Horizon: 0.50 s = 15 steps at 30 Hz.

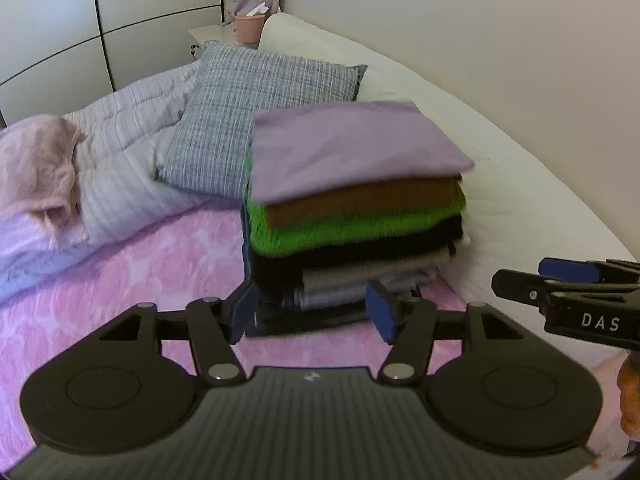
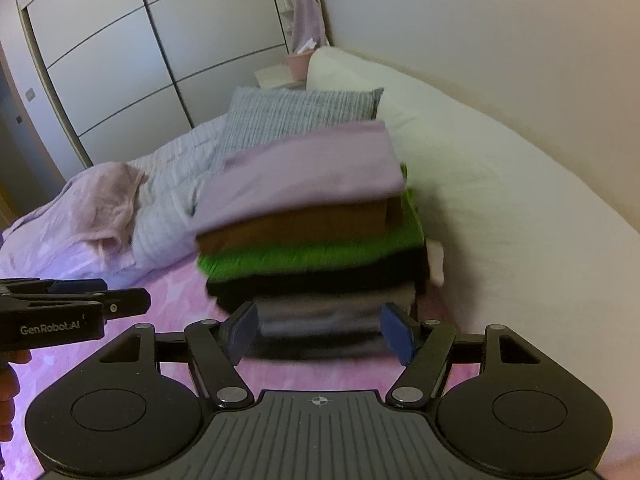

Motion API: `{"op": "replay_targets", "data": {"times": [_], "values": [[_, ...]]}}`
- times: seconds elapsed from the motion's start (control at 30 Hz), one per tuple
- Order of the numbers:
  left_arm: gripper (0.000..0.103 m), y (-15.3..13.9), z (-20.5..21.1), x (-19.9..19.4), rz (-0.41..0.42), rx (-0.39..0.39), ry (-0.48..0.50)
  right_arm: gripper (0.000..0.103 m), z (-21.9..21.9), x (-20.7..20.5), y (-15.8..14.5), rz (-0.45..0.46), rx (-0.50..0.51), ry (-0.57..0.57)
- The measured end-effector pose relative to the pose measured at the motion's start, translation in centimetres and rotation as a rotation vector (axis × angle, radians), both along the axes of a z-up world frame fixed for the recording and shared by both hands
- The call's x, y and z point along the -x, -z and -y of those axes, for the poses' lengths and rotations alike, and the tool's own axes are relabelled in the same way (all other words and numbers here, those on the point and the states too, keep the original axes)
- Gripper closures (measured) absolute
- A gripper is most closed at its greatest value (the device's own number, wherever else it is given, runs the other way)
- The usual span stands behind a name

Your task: Fold clothes

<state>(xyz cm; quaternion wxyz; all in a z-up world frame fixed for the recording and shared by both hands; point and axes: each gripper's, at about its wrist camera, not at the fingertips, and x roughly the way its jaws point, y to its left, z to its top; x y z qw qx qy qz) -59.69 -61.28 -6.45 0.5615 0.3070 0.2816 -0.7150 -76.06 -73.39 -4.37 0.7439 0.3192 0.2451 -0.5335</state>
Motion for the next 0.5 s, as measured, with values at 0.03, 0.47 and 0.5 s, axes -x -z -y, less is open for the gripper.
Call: {"op": "replay_targets", "data": {"times": [0.03,0.47,0.5], "values": [[0.045,0.0,-1.1,-0.5,-0.004,-0.008,0.008,0.038,-1.3,-0.1,-0.2,-0.001,-0.003,0.002],[0.041,-0.5,-15.3,-7.5,-0.011,-0.029,0.029,0.038,-16.4,-4.8,-0.7,-0.002,-0.015,0.008],[0.041,-0.7,-16.4,-7.9,-0.01,-0.026,0.031,0.038,-17.4,-5.2,-0.7,-0.001,-0.013,0.007]]}}
